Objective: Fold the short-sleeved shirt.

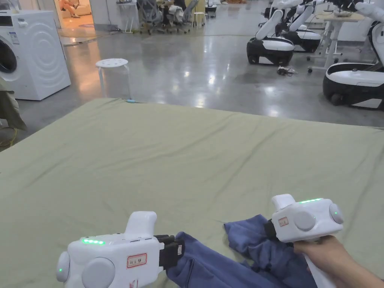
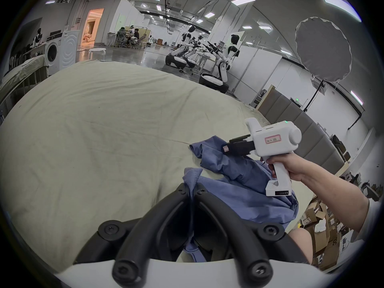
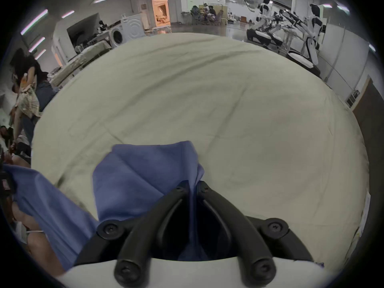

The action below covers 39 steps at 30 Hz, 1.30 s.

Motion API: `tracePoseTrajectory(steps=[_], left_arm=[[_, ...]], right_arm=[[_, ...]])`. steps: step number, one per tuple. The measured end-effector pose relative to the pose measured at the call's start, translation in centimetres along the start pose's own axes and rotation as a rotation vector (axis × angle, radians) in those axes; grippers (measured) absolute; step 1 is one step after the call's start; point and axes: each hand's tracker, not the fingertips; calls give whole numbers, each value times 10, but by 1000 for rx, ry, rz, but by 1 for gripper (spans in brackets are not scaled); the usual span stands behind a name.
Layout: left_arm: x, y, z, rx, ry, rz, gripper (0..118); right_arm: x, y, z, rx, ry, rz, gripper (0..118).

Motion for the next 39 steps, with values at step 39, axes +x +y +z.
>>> tracePoseTrajectory(steps=[39], left_arm=[[146,95,426,1082,-4,-274,1]], right_arm=[[-44,-202,671,1617,-65,-358,7]])
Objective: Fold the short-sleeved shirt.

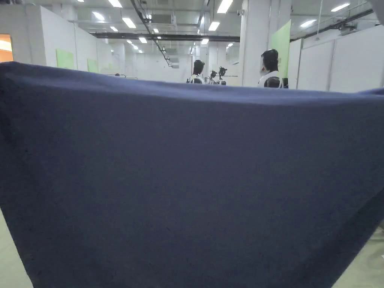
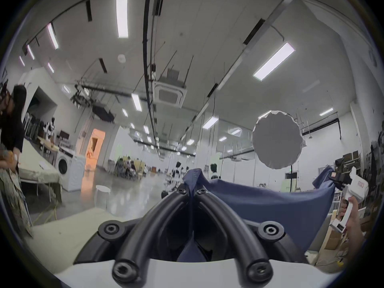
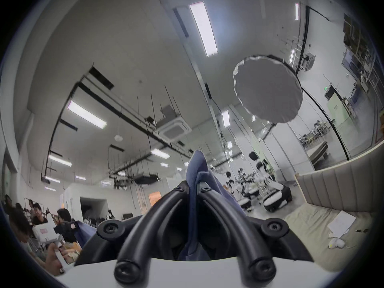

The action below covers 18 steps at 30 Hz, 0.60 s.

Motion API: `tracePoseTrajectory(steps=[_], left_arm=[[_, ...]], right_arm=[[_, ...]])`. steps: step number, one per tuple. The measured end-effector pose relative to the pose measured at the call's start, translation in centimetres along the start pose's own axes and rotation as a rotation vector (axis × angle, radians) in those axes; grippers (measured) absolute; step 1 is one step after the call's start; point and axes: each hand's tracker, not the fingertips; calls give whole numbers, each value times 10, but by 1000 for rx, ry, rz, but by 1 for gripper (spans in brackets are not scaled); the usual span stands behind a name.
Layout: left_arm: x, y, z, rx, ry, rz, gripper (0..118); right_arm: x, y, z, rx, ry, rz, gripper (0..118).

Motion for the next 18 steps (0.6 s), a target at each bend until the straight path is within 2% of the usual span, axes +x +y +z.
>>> tracePoseTrajectory(steps=[3,8,12,18], left_arm=[[1,13,21,31,-17,14,1],[7,21,41,53,-8,-23,1],[8,20,43,53,-20,-17,1],[8,13,34,33,-4,-40,1]], right_arm=[[-14,18,16,43,11,10,7],[-12,33,27,64,25,25,7],[-11,36,27,66,26,56,7],[-1,30,16,37,21,49,7]])
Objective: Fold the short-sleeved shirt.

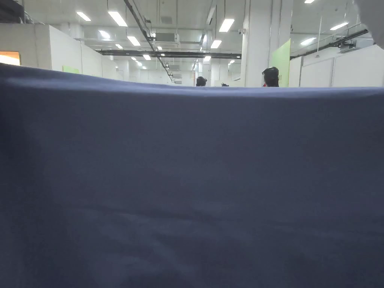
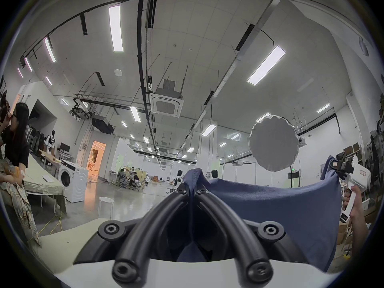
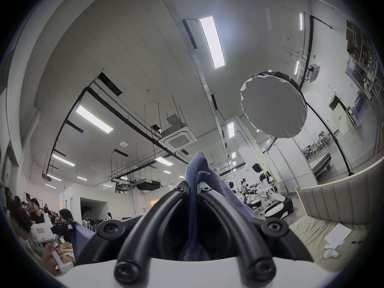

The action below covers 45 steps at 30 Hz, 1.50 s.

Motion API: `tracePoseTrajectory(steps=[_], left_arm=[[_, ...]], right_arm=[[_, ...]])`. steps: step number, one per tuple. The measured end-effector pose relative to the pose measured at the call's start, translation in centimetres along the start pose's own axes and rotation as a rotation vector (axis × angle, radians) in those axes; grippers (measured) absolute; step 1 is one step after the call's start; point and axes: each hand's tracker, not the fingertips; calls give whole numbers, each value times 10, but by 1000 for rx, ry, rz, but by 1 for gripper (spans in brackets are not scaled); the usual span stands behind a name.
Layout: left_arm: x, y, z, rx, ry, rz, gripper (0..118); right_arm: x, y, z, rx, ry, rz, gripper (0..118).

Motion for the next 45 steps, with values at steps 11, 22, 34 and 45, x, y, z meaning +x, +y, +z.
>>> tracePoseTrajectory(steps=[11,22,34,45], left_arm=[[-21,-40,-89,-126,53,-34,1],[-61,-142,-280,-309,140,-63,1],[-107,-261,-468,-423,153,-86,1],[-121,-312,-532,-454,204,-68,1]], right_arm=[[18,-45,-97,-150,-31,40,7],[75,-177,-278,-358,-141,226,7],[142,-297,-440,-379,-192,194,7],[164,-361,-471,-436,-259,250,7]])
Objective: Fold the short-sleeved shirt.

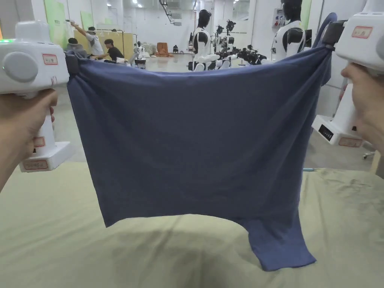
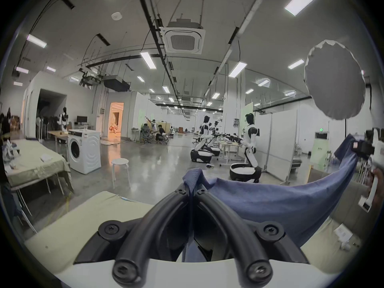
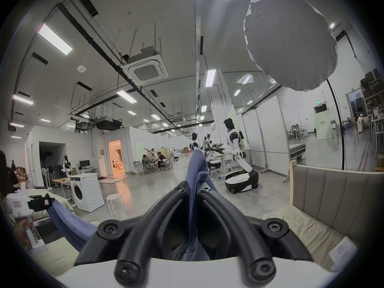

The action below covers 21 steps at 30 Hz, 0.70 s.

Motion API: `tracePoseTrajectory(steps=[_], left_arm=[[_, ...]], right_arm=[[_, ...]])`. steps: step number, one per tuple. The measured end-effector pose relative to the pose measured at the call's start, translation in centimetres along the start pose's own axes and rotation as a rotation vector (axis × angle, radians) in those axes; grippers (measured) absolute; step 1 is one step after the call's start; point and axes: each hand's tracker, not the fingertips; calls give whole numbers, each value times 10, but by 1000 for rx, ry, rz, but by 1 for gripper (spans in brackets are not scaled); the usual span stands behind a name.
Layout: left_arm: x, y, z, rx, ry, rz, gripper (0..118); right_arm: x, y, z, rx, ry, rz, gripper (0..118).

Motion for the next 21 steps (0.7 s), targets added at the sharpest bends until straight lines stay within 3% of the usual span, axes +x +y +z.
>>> tracePoseTrajectory(steps=[3,9,19,21], left_arm=[[6,1,2,-5,-4,-17,1],[7,-27,33,-54,-38,-35,1],[-22,-126,173,-160,-145,4,1],[-27,-147,208,-179,-165,-6,1]], right_arm=[[-1,-3,3,6,0,-36,7],[12,-27,43,-42,17,-15,7],[42,-106,210,-196,81,-38,7],[45,-125,249,-226,91,-5,7]])
